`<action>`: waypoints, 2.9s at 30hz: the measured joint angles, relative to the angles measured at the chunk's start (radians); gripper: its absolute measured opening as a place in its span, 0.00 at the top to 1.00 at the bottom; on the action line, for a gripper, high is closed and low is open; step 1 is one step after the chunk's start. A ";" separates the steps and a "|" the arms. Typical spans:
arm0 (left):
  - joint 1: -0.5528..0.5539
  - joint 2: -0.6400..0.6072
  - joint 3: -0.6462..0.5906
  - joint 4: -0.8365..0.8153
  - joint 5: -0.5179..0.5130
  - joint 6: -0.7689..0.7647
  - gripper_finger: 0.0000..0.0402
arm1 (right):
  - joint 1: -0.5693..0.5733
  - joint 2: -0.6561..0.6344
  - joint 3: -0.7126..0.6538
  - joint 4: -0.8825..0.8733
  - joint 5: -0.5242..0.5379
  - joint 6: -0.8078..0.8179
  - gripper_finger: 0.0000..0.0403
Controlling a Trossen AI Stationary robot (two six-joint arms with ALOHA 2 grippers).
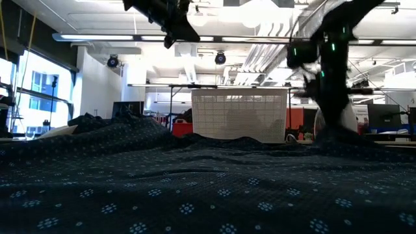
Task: Fold Laundry from Bin
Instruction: Fold the blue polo shirt
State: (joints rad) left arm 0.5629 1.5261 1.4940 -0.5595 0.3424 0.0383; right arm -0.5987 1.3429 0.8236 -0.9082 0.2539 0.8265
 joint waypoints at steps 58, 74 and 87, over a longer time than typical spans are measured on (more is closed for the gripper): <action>0.053 -0.008 0.000 -0.378 -0.032 0.157 1.00 | 0.076 0.401 0.136 0.540 -0.268 0.118 0.86; 0.053 -0.008 0.000 -0.362 -0.033 0.178 1.00 | 0.314 0.294 0.358 0.592 -0.441 -0.113 0.99; 0.054 -0.008 0.000 -0.364 -0.037 0.176 1.00 | 0.367 0.553 0.357 0.960 -0.712 -0.155 0.77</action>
State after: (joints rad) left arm 0.6167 1.5185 1.4940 -0.9235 0.3050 0.2142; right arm -0.2321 1.8961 1.1805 0.0521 -0.4584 0.6716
